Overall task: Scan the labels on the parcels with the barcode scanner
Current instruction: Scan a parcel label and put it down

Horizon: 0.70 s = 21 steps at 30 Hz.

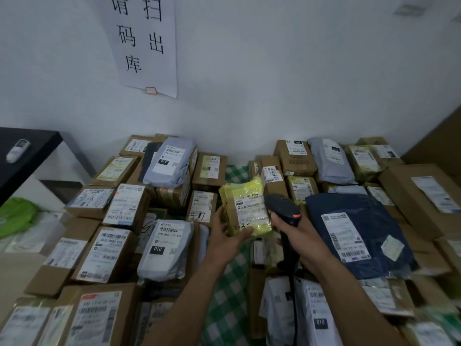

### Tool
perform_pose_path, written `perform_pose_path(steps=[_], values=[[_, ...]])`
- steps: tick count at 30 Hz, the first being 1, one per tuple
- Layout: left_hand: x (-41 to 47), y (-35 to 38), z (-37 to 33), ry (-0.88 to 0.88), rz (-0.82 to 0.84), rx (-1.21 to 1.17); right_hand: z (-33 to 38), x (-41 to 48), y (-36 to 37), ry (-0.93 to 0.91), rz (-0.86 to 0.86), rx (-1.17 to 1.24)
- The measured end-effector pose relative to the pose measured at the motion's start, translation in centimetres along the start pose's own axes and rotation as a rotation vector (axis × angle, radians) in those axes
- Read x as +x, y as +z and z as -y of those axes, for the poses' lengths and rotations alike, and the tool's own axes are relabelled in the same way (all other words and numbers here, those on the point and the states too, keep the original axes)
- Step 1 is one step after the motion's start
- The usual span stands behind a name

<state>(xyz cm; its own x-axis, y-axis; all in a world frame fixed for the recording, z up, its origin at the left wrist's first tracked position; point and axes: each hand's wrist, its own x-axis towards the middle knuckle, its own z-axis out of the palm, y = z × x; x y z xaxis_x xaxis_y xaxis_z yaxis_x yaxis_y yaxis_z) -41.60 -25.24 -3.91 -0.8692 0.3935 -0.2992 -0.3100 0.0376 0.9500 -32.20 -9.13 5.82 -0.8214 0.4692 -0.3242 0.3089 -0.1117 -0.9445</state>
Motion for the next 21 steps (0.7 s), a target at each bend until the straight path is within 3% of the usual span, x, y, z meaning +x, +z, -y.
perform_pose_path(steps=[12,21], values=[[0.7,-1.3,-0.8,0.025,-0.082,0.055,1.7,-4.5,0.2,0.04,0.145,-0.232],[0.2,-1.5,-1.3,0.0,-0.086,0.036,1.5,-5.1,0.7,0.062,0.174,-0.276]])
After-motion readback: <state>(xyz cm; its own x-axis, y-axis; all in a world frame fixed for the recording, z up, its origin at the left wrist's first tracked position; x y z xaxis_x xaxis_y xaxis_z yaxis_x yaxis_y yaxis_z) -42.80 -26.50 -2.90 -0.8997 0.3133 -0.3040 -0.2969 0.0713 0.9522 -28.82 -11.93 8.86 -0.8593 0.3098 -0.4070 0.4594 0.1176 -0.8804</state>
